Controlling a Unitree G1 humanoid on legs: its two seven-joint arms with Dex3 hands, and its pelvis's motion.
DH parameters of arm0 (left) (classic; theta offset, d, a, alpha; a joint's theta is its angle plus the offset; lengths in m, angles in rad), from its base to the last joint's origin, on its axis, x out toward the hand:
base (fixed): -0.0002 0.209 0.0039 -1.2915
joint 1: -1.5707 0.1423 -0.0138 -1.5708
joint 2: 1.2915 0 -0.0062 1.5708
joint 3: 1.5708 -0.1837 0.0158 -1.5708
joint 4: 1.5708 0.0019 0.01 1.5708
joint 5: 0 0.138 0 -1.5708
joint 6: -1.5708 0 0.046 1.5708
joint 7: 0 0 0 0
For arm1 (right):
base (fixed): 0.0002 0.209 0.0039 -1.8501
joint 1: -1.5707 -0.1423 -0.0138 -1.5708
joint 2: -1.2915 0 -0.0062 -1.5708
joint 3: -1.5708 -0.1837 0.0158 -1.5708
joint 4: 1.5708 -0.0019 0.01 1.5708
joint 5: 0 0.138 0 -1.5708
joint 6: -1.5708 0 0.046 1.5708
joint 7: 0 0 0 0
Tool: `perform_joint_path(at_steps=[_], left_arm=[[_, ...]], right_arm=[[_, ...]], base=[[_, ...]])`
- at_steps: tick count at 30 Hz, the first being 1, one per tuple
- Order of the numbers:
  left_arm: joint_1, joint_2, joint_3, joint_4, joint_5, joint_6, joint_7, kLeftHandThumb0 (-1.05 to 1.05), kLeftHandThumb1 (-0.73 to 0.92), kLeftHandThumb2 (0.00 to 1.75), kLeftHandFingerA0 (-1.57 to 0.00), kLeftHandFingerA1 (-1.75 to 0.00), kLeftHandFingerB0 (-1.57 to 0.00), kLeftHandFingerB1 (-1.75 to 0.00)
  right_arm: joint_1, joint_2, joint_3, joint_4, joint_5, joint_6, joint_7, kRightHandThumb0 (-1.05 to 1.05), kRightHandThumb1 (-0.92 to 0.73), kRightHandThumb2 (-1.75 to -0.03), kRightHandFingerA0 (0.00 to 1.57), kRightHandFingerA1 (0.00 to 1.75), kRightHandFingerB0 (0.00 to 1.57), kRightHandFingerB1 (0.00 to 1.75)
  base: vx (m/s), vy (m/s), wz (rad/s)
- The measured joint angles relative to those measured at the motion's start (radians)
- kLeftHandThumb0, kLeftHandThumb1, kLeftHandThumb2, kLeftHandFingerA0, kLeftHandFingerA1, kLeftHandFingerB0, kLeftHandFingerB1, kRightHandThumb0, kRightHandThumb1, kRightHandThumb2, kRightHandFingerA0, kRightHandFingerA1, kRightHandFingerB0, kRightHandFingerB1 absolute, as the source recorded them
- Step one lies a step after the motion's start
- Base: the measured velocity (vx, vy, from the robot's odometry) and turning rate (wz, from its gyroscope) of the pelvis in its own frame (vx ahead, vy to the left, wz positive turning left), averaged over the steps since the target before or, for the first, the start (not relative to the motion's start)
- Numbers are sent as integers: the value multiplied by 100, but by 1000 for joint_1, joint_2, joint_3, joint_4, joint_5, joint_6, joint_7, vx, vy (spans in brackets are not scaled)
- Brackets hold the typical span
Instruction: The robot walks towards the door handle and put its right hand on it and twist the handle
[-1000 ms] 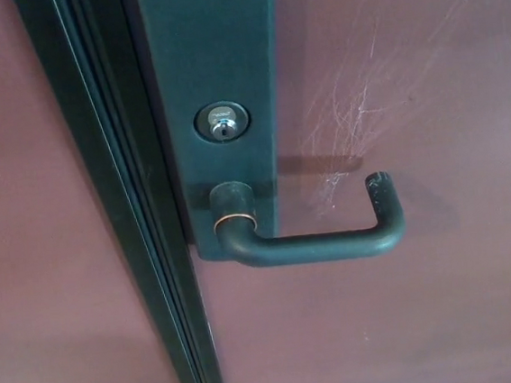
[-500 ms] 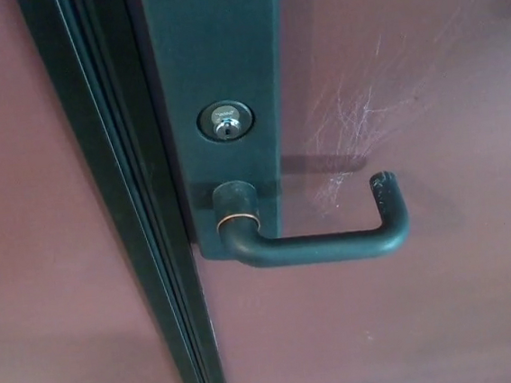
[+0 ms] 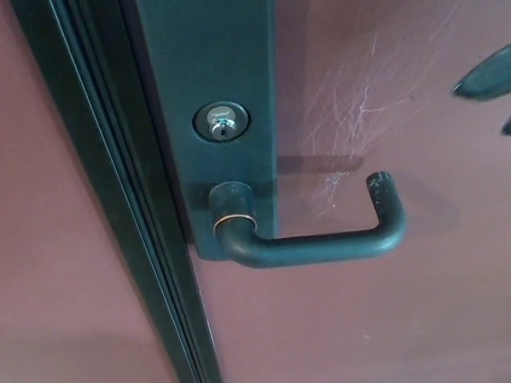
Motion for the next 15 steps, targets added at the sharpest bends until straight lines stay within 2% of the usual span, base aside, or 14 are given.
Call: perform_joint_path(at_steps=[8,9,14,15], left_arm=[[-2,0,-12,0,1,-1,0,-19,63,58,-62,-51,-48,-42],[-2,0,-13,0,1,-1,0,-19,63,58,-62,-51,-48,-42],[-1,0,-14,1,0,-1,0,-20,63,58,-60,-50,-48,-42],[-1,0,-14,0,0,-1,0,-26,55,67,-57,-54,-45,-47]], right_arm=[[-227,-11,226,28,27,91,12,-64,-51,-58,53,44,40,35],[-247,-7,242,31,26,99,14,-63,-55,-57,53,43,41,35],[-379,46,357,32,26,153,22,-62,-55,-57,54,43,41,35],[-405,59,382,30,25,164,24,-58,-52,-57,53,43,40,35]], base=[[0,0,0],[0,0,0],[0,0,0],[0,0,0]])
